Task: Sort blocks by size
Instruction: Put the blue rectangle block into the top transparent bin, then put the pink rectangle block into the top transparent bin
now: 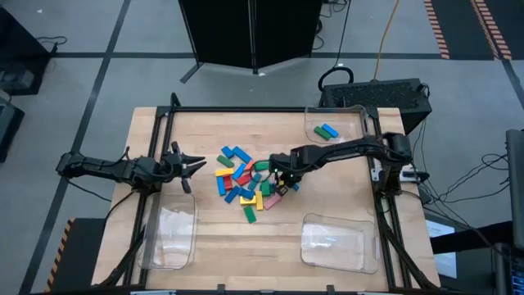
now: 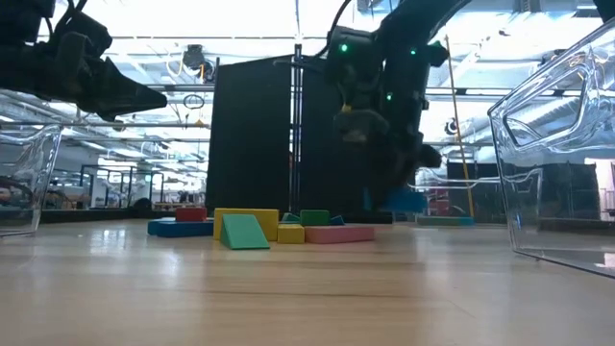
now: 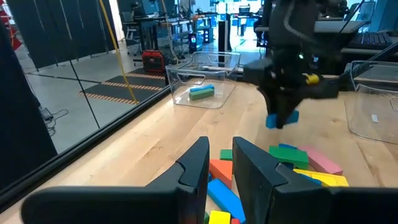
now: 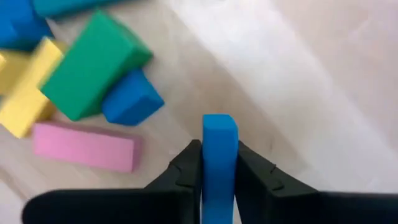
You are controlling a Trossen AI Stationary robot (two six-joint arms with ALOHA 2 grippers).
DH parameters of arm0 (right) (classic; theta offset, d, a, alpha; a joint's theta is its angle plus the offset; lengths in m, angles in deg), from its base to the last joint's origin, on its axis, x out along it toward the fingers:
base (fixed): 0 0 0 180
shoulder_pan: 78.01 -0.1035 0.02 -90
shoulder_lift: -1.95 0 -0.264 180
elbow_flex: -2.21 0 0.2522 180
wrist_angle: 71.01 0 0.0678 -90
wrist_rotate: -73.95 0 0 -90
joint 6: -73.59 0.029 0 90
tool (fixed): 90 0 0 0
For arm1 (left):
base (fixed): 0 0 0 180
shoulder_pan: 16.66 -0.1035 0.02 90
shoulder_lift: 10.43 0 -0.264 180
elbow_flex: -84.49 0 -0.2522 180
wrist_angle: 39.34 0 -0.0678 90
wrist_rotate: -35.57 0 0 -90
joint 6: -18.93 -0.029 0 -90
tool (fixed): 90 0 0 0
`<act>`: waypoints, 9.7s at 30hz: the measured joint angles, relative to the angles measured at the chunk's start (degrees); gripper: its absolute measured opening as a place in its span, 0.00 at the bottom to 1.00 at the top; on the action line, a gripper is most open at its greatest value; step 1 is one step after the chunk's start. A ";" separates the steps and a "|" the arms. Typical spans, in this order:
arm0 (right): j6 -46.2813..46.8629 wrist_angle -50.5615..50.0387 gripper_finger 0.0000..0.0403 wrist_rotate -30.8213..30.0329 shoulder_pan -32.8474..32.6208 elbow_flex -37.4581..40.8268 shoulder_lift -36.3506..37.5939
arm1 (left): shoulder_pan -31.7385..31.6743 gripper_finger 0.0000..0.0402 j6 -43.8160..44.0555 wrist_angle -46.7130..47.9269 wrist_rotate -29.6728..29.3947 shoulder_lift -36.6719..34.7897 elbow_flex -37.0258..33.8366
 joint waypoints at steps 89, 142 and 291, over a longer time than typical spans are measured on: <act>-28.03 -11.66 0.21 -6.98 40.52 -0.03 14.44 | 0.00 0.19 -0.35 1.15 -2.54 0.02 -0.02; -60.40 12.61 0.30 0.58 -7.48 -0.06 -2.79 | 0.00 0.19 0.04 1.59 -2.40 0.01 -0.02; -58.03 -11.82 0.30 -4.15 50.06 18.52 28.20 | 0.02 0.19 0.02 2.55 -2.82 0.02 -0.02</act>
